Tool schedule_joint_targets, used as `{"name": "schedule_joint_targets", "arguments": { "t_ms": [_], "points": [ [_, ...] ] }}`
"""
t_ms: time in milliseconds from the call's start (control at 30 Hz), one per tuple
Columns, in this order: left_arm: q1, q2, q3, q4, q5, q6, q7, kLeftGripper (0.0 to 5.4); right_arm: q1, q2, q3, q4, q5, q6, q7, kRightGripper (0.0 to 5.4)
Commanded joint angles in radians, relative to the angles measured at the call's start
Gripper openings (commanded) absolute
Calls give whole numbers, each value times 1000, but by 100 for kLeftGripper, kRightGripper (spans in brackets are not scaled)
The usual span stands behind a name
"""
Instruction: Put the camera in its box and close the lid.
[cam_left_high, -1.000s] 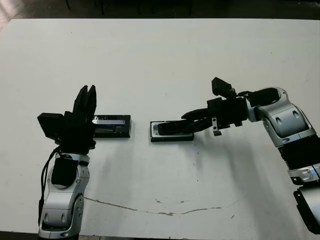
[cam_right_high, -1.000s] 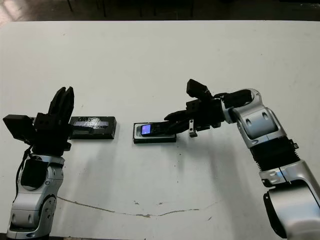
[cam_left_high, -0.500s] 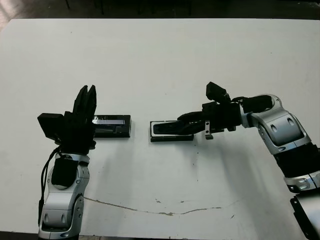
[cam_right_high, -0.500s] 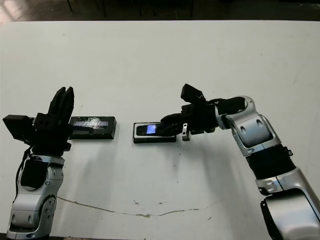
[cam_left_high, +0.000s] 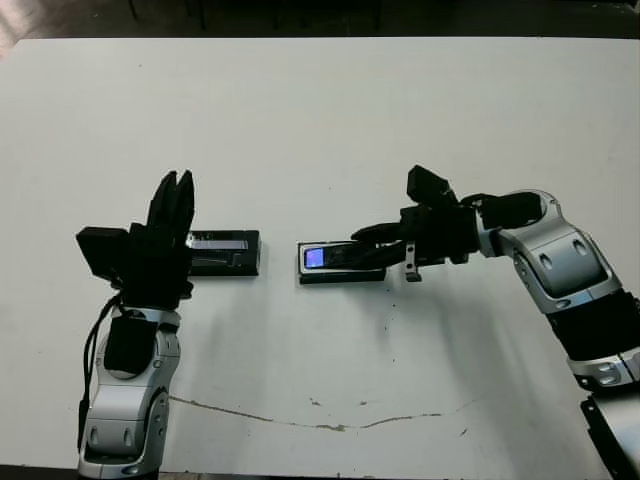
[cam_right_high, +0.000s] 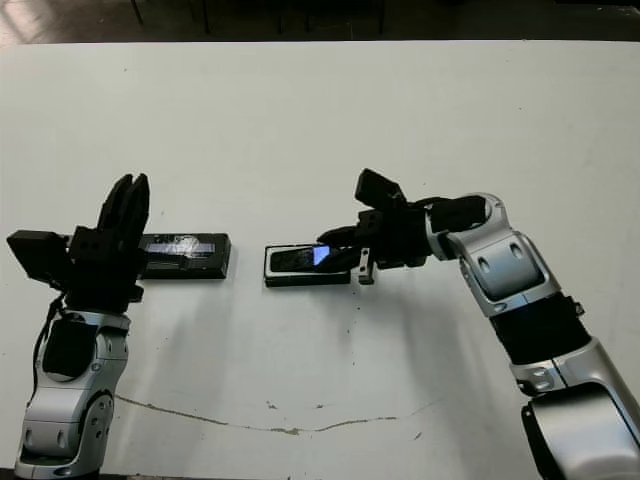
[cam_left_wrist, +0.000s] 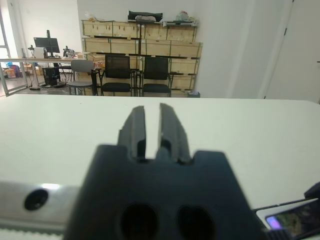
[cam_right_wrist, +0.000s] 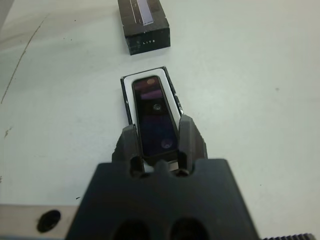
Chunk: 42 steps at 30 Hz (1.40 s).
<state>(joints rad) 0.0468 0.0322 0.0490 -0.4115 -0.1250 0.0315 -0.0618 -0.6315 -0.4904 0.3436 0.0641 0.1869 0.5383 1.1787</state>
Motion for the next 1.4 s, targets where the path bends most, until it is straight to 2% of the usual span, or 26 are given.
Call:
{"name": "schedule_joint_targets", "arguments": {
  "t_ms": [33, 133, 233, 500, 600, 700, 767, 833, 967, 1167, 1333, 1400],
  "points": [
    [26, 5, 2, 18, 6, -2, -2, 0, -1, 7, -10, -2, 15, -25, 2, 72],
    [27, 5, 2, 17, 3, 2, -2, 0, 11, -3, -35, -22, -4, -74, -37, 137],
    [29, 6, 4, 14, 5, 3, 0, 0, 26, -17, -67, -68, -9, -81, -86, 205],
    [26, 12, 8, 17, 0, 3, -7, 0, 49, -23, -188, -187, 64, -30, -167, 379],
    [25, 10, 9, 18, -3, 5, -8, 0, 67, -2, -260, -235, 122, -14, -223, 449],
    [24, 9, 9, 15, 1, 11, -4, 0, 112, 54, -334, -297, 176, -3, -339, 511],
    [23, 8, 8, 15, -2, 11, -4, 0, 150, 92, -355, -345, 174, 1, -437, 537],
    [21, 6, 8, 17, -8, 9, -7, 0, 194, 132, -357, -399, 150, 2, -545, 522],
    [23, 7, 3, 19, 2, 4, -3, 0, 280, 163, -293, -491, 33, -27, -707, 433],
    [26, 7, 0, 14, 0, 9, -2, 0, 378, 122, -155, -559, -134, -114, -750, 297],
    [26, 8, -1, 16, 8, 7, 0, 0, 432, 87, -47, -558, -317, -242, -782, 184],
    [26, 9, -1, 14, 9, 9, 0, 0, 444, 84, -22, -556, -369, -263, -787, 139]
  ]
}}
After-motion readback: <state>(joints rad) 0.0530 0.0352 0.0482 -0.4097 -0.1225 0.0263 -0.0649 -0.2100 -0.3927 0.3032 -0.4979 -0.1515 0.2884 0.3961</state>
